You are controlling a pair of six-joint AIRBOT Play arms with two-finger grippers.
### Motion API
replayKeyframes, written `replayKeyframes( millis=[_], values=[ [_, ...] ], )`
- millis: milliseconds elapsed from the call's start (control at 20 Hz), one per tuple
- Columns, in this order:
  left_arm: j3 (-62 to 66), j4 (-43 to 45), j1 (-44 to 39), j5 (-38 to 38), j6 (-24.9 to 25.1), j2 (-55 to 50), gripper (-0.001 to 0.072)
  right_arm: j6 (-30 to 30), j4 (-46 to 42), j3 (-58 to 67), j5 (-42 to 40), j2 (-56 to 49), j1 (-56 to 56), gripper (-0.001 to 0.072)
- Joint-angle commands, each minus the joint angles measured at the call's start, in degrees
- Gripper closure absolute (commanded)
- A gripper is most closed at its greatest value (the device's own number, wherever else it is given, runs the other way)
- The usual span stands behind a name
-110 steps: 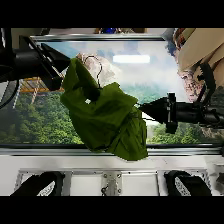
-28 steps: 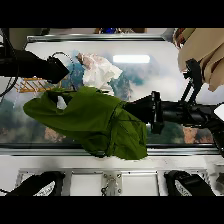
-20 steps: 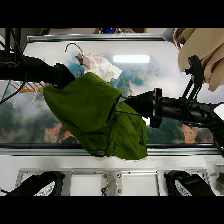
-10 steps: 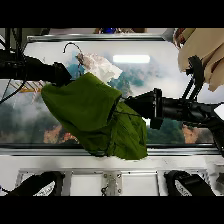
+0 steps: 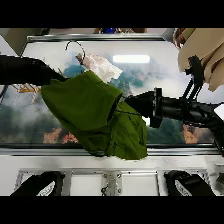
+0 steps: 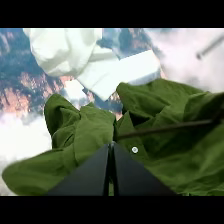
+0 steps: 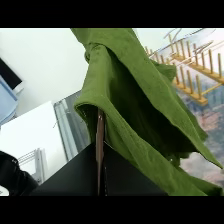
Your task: Fold the clothes and pants, and hang the long-sleeved shirts on hangers.
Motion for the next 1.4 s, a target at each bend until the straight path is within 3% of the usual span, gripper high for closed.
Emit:
replayKeyframes(
  millis=[0, 350, 550, 750, 850, 1000, 1250, 1350],
  values=[
    [0.0, 0.0, 0.0, 1.6, -1.6, 3.9, 0.0697, 0.0, 1.9, 0.0, -4.1, 0.0, 0.0, 0.0704],
    [-0.3, 0.0, 0.0, -3.7, -4.2, 9.9, 0.0697, 0.0, 8.7, 0.0, -8.1, 0.0, 0.0, 0.0704],
    [-9.8, -2.0, 0.0, -3.0, -6.9, 15.0, 0.0697, 0.0, 10.3, 0.0, -9.6, 0.0, 0.0, 0.0704],
    [-22.2, -16.2, 0.0, 6.7, -5.2, 19.6, 0.0696, 0.0, 10.3, 0.0, -9.5, 0.0, 0.0, 0.0705],
    [-24.9, -16.8, 0.0, 11.6, -5.0, 21.0, 0.0697, 0.0, 10.3, 0.0, -9.4, 0.0, 0.0, 0.0704],
    [-24.6, -17.6, -0.4, 11.5, -5.1, 21.0, 0.0697, 0.0, 10.3, 0.0, -9.4, 0.0, 0.0, 0.0704],
    [-24.6, -17.2, -12.9, 8.0, -5.1, 15.5, 0.0697, 0.0, 10.3, 0.0, -9.4, 0.0, 0.0, 0.0704],
    [-24.6, -12.5, -19.7, 8.5, -5.2, 13.0, 0.0697, 0.0, 10.3, 0.0, -9.4, 0.0, 0.0, 0.0704]
  ],
)
